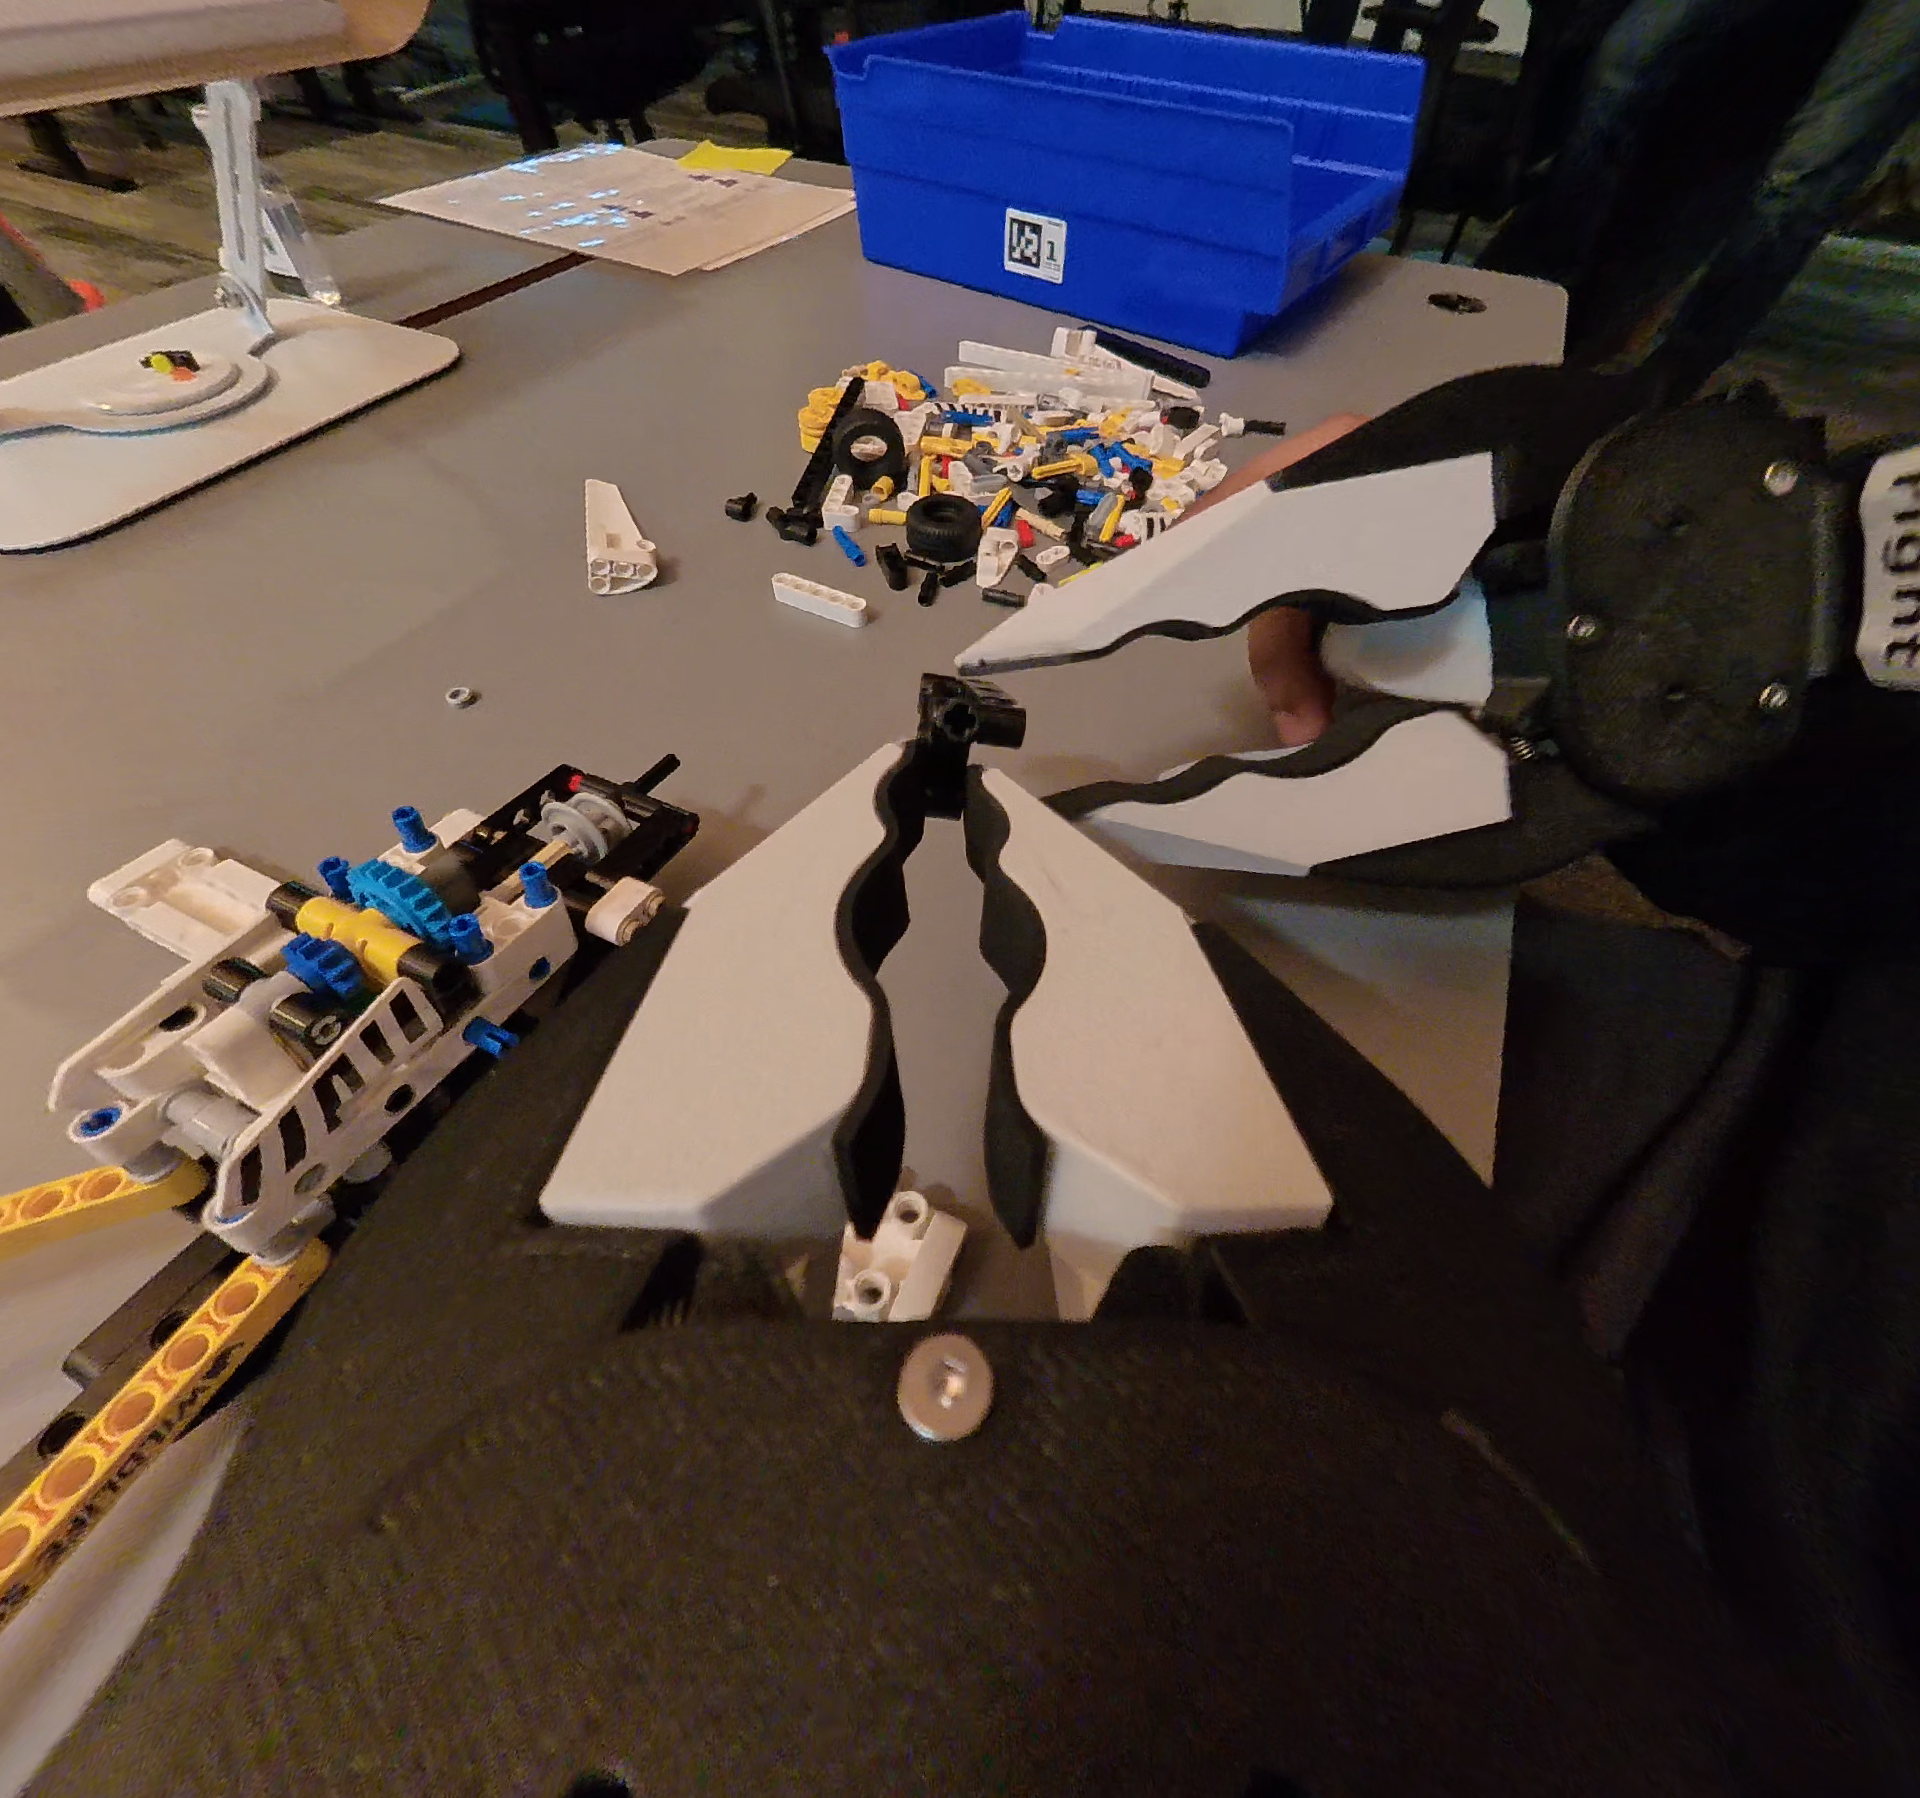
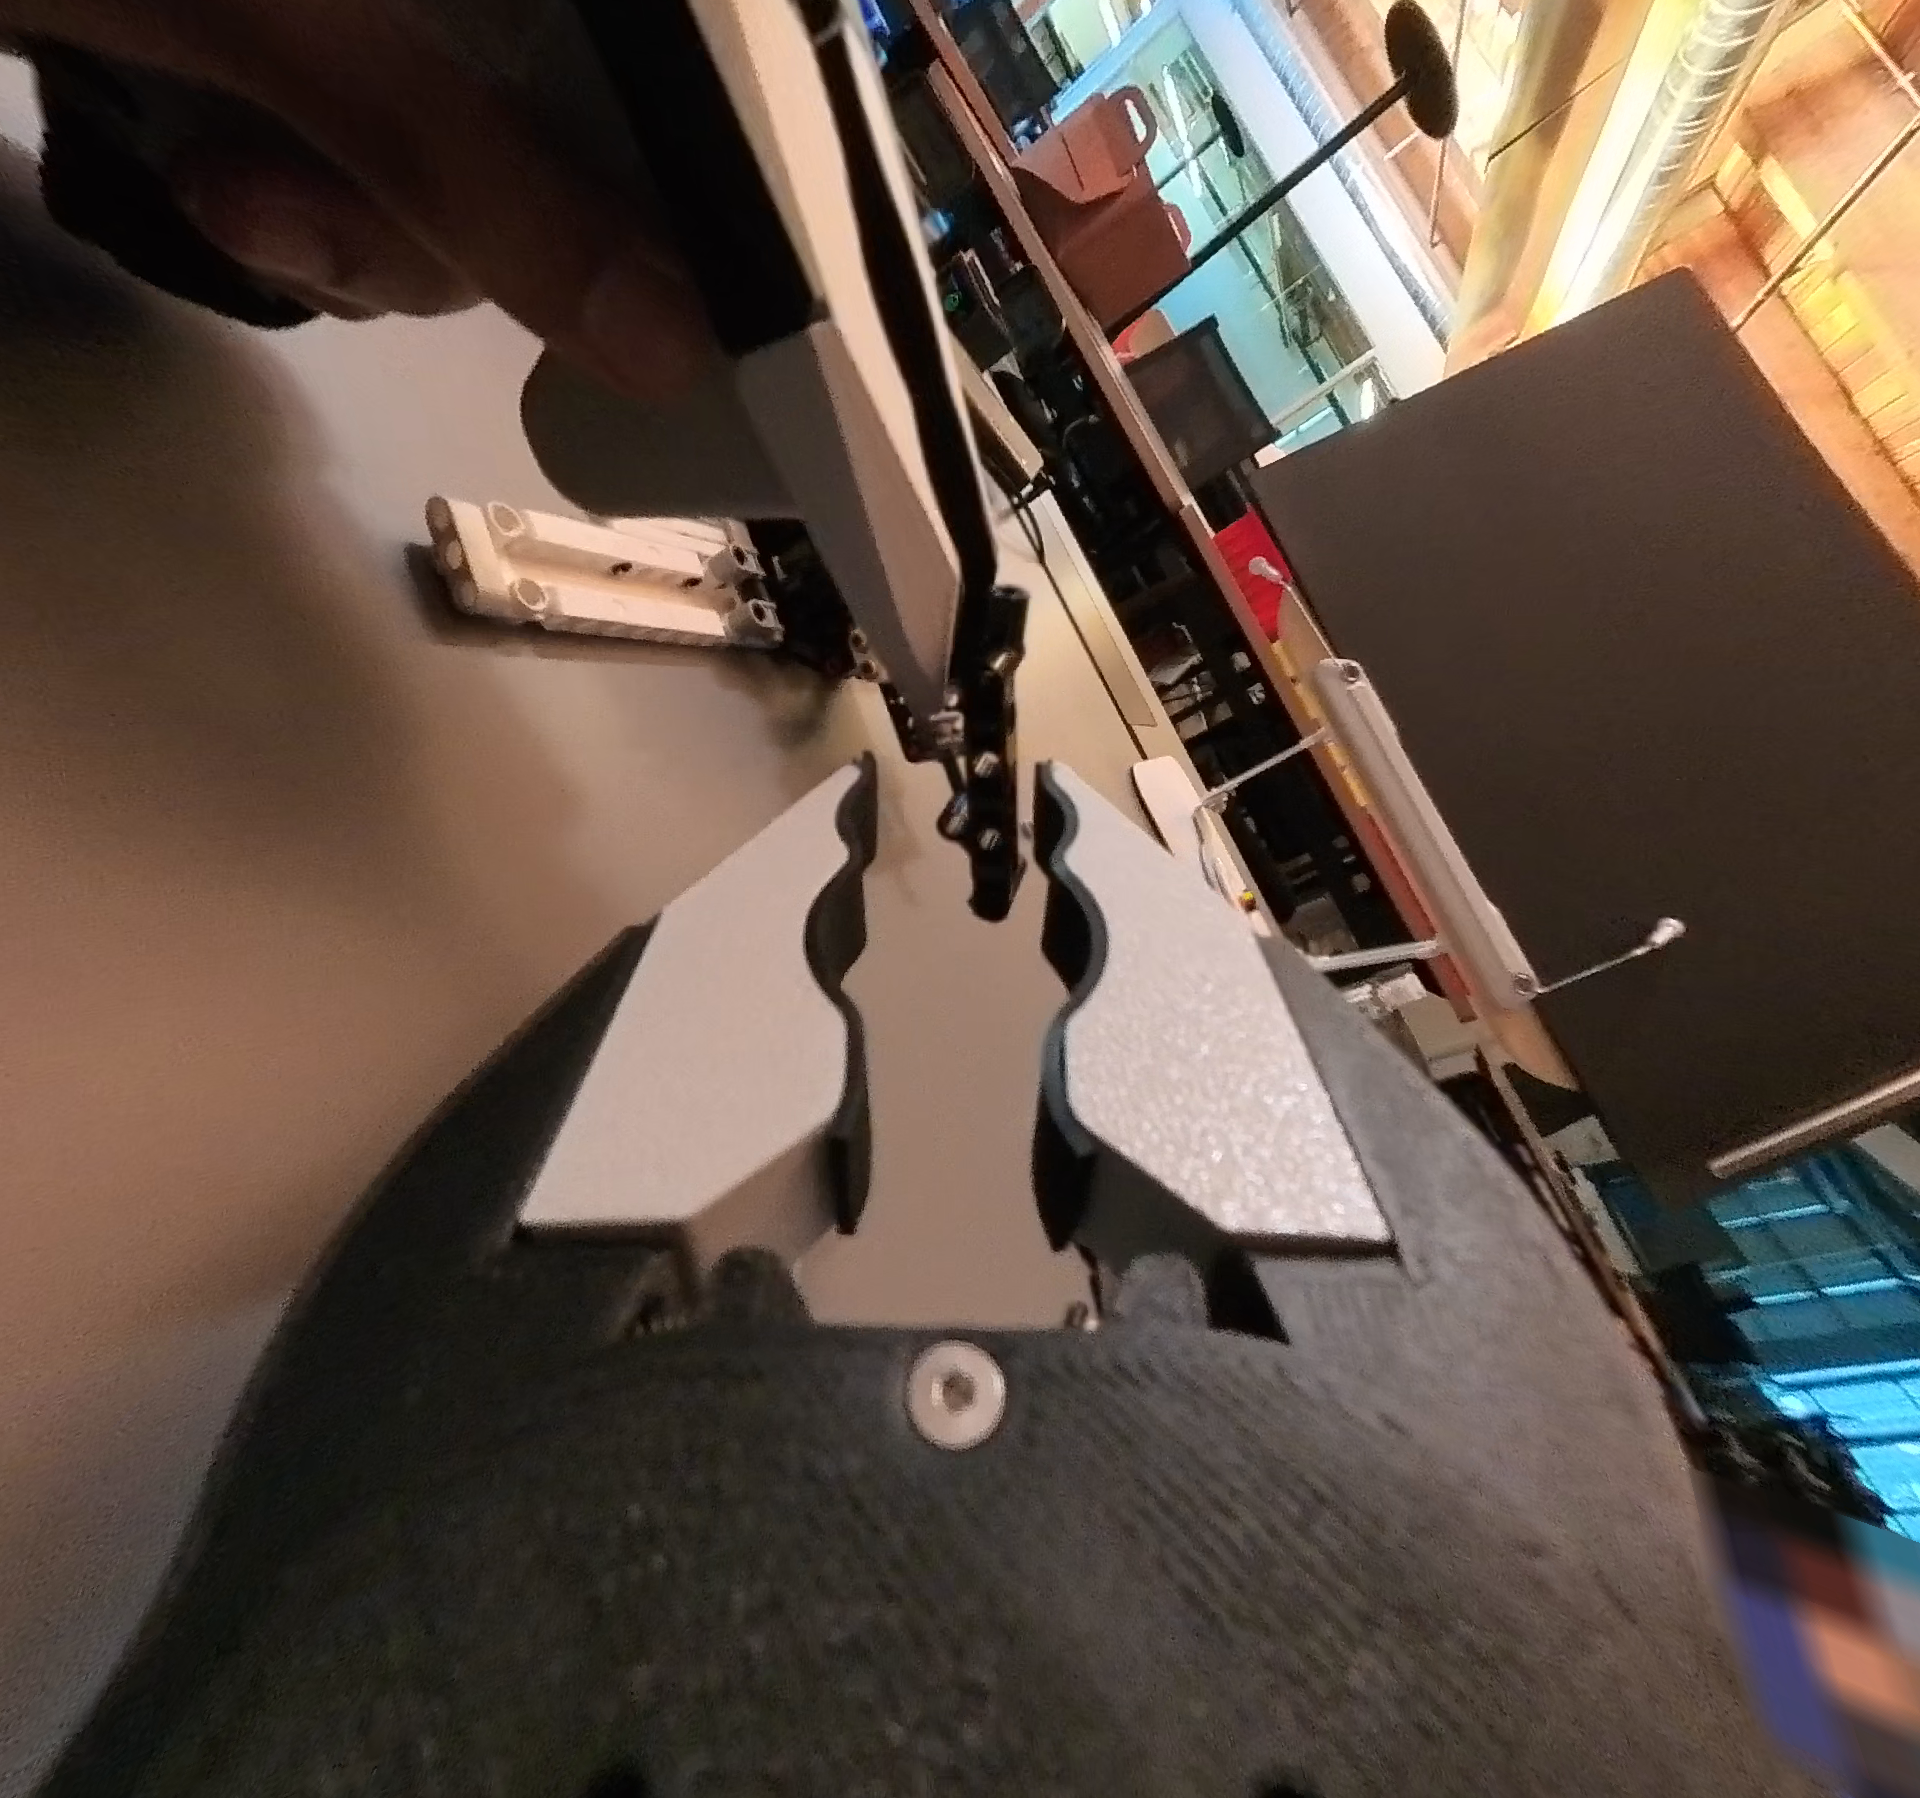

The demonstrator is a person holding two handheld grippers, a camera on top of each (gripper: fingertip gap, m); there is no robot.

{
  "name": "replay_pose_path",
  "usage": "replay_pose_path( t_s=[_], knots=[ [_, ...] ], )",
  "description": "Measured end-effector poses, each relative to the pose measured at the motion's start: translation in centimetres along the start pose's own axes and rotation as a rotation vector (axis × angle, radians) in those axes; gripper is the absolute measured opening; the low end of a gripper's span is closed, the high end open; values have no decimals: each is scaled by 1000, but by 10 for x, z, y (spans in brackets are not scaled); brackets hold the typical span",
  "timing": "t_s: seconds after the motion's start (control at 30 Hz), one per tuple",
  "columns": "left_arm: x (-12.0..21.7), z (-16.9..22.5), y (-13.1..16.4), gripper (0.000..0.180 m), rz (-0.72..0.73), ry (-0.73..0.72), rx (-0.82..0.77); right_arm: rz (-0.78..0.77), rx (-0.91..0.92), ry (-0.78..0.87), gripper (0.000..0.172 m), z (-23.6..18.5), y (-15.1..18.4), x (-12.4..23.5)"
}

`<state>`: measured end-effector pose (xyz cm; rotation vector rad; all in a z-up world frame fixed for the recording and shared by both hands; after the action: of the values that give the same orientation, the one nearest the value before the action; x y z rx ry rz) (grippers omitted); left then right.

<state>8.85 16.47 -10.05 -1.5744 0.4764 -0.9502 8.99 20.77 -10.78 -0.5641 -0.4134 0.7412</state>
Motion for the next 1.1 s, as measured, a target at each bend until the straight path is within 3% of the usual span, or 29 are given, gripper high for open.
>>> replay_pose_path(
  t_s=[0.17,0.3,0.47,0.57,0.67,0.93,0.97,1.0,1.03,1.1],
  knots=[
    [2,7,3,4,-22,29,-156,123,-134,-117,20,-3,-8,6],
    [8,21,5,4,-8,157,-248,198,-258,-280,18,-3,-8,15],
    [12,36,5,4,-20,238,-333,180,-272,-559,10,-9,-8,30],
    [10,35,8,4,-41,238,-361,109,-240,-631,8,-11,-9,31],
    [7,33,10,4,-63,223,-340,26,-202,-671,5,-15,-8,30],
    [-9,31,5,5,-67,138,-214,32,-218,-725,6,-6,2,35],
    [-11,10,4,4,-72,-15,-220,59,-234,-786,6,-12,-1,39],
    [-9,-2,2,5,-81,-41,-203,154,-296,-936,6,-27,-20,54],
    [-5,0,-5,4,-65,30,-134,195,-288,-987,6,-40,-32,62],
    [0,6,-19,4,-24,55,-148,51,-6,-813,7,-44,-13,52]
  ],
)
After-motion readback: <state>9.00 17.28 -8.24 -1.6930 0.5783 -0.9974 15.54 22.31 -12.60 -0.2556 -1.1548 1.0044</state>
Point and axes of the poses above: each gripper's, where its closed fingertips meet, x back along the fingers, y out of its underside, z = x × y across the jaws, the point moved 3 cm from there along x, back along the fingers, and after that the axes turned 2 degrees about -y, right-handed, at the moved point
